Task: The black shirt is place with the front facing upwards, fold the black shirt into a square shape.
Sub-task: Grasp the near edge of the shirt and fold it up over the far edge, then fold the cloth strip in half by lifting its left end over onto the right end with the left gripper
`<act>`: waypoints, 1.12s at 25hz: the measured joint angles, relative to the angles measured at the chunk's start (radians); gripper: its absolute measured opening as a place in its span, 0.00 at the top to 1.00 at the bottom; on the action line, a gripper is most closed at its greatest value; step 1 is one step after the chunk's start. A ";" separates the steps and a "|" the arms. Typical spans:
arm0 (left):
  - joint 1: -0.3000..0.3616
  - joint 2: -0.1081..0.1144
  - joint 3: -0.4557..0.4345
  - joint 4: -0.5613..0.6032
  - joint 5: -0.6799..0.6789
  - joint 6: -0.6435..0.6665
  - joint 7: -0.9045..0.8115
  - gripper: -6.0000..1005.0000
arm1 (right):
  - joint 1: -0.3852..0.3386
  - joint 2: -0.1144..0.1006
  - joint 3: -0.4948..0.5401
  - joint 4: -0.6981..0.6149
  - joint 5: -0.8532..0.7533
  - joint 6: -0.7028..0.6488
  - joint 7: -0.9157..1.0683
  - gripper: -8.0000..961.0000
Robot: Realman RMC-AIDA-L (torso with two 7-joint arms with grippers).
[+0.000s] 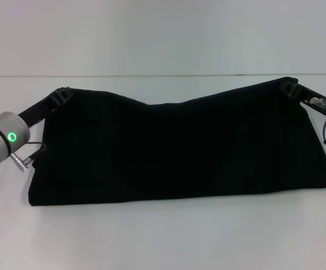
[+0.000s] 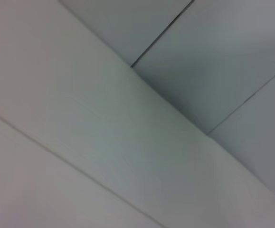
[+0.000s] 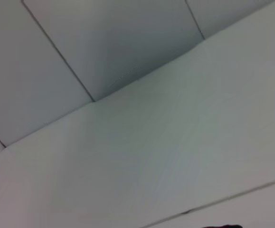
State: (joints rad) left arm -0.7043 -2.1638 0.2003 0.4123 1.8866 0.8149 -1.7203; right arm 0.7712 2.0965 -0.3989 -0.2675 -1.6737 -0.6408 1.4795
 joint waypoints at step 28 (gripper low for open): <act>0.157 0.105 0.142 -0.078 -0.162 0.393 -0.142 0.06 | -0.134 -0.011 -0.170 -0.003 0.146 -0.396 -0.314 0.03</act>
State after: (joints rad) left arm -0.5474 -2.0584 0.3426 0.3339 1.7247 1.2078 -1.8625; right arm 0.6372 2.0852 -0.5685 -0.2701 -1.5279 -1.0369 1.1653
